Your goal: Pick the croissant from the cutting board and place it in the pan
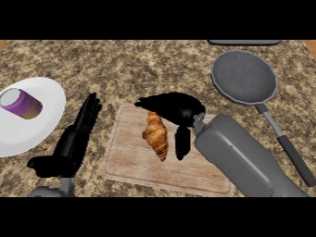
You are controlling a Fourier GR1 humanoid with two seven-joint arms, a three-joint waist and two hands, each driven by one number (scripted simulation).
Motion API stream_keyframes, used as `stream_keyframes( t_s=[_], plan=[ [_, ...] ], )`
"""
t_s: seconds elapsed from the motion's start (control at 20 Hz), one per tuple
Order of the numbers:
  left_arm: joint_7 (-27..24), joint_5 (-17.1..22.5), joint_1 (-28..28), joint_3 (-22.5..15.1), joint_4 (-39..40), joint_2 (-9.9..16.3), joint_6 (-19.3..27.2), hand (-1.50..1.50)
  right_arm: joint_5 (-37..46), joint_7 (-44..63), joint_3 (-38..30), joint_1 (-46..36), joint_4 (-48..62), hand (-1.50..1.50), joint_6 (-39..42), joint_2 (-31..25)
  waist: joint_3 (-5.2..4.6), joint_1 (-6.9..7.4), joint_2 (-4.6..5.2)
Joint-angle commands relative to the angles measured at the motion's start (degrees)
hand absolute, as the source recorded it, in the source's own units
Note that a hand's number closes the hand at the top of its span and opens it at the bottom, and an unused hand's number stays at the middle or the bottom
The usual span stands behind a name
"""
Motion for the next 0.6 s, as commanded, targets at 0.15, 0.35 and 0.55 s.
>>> stream_keyframes(
  t_s=[0.15,0.35,0.55],
  plan=[
    [-2.4,-3.2,-1.8,-0.1,4.0,-3.9,0.5,0.0,6.2,-1.2,-3.5,1.7,3.4,-1.5,-0.2,4.5,0.0,-0.06,0.05],
    [3.7,-2.9,0.8,-0.2,-4.0,-2.7,0.2,0.0,7.6,-4.3,-6.0,1.7,7.4,-1.5,-2.2,6.8,0.02,0.16,0.02],
    [-1.5,-1.5,0.8,1.6,1.5,-3.5,-3.1,0.0,8.9,-5.9,-4.9,-0.4,13.2,-1.5,-5.8,8.6,0.0,0.27,0.1]
  ],
)
